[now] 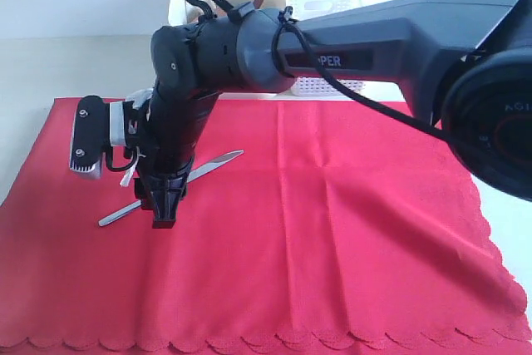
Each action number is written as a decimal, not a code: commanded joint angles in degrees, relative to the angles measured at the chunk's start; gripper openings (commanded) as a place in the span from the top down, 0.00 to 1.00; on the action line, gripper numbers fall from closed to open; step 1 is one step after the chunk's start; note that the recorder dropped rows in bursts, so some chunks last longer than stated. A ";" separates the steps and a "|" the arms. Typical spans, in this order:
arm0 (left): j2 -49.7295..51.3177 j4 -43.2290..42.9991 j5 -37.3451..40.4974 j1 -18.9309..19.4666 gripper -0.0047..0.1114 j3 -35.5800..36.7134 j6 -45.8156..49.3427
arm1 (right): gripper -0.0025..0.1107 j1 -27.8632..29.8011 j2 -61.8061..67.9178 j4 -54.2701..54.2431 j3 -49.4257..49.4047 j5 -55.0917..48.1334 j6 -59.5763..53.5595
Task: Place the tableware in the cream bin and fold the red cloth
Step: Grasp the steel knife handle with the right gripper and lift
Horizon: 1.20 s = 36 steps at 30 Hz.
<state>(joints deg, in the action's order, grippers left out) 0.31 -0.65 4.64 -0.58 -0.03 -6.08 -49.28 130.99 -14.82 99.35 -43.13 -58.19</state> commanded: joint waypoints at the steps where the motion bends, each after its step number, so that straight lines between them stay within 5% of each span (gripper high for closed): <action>1: -0.31 0.16 -0.05 -0.11 0.94 0.03 -0.08 | 0.53 0.02 0.30 0.46 0.47 2.02 -0.06; 8: -0.31 0.16 -0.05 -0.11 0.94 0.03 -0.08 | 0.56 0.79 6.38 0.37 4.50 -2.81 2.25; 13: -0.31 0.16 -0.05 -0.11 0.94 0.03 -0.08 | 0.84 0.79 6.77 0.09 4.50 -5.61 2.25; 17: -0.31 0.16 -0.05 -0.11 0.94 0.03 -0.08 | 0.98 0.79 6.77 0.09 4.50 -6.31 2.25; 36: -0.31 0.16 -0.05 -0.11 0.94 0.03 -0.08 | 0.98 0.79 4.26 1.02 4.50 -9.67 2.25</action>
<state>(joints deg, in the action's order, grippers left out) 0.31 -0.65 4.64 -0.58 -0.03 -6.08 -48.69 136.34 -14.94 104.17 -50.31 -55.74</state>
